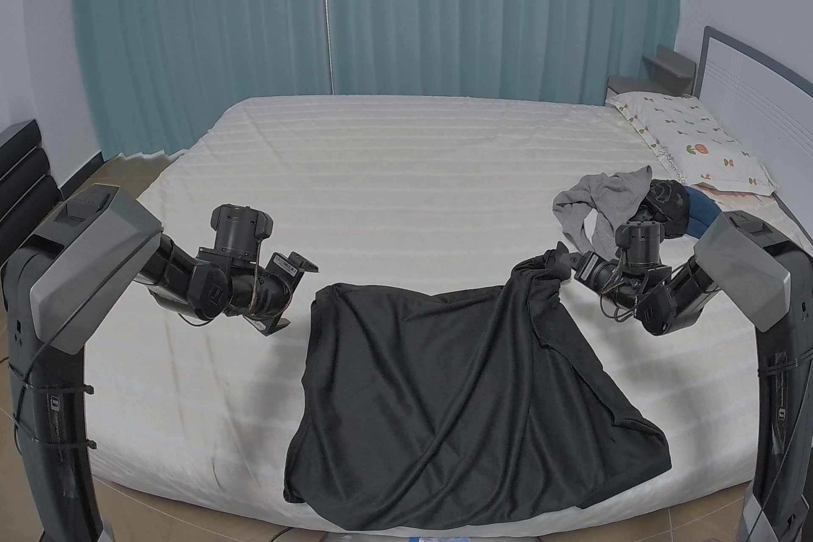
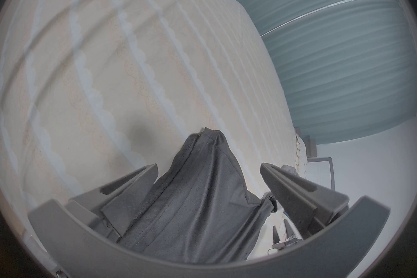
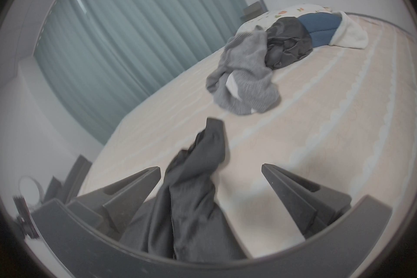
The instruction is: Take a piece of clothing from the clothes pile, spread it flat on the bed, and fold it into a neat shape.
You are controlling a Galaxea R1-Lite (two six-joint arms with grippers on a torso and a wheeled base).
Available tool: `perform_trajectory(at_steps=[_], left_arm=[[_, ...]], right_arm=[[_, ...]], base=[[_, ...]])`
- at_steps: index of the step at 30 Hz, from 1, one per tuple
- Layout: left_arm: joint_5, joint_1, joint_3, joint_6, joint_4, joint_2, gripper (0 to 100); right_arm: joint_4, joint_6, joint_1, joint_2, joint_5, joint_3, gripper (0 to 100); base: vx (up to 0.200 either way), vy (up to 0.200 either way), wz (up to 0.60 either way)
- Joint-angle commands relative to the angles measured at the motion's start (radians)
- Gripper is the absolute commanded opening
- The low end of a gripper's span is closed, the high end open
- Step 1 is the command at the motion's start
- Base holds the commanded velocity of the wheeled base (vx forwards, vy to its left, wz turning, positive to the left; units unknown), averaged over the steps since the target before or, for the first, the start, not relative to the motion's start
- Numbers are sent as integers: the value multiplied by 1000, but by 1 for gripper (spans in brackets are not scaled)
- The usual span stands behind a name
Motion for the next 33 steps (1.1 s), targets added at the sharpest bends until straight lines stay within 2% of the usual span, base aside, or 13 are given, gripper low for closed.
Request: perform_trajectory(at_steps=[1,6,8,12,22,29,30,33], left_arm=[[-2,1,65,-6,-48,-18,100],[-4,7,100,-3,-85,-12,100],[-4,7,110,-3,-94,-9,100],[-4,14,114,-4,-106,-7,100],[-4,17,114,-4,-106,-4,100],[-19,33,113,-6,-106,-6,100],[-21,33,113,-6,-106,-6,100],[-21,33,113,-6,-106,-6,100]], right_arm=[[-9,-69,70,-41,-8,101,100],[-9,-204,94,-44,-11,159,100],[-11,-233,100,-36,-19,159,100],[-6,-247,108,-24,-62,160,100],[-2,-327,114,-18,-63,186,100],[3,-350,114,-2,-65,188,100],[3,-352,114,1,-65,188,0],[15,-367,114,8,-65,186,0]], base=[[0,0,0],[0,0,0],[0,0,0],[0,0,0],[0,0,0],[0,0,0],[0,0,0],[0,0,0]])
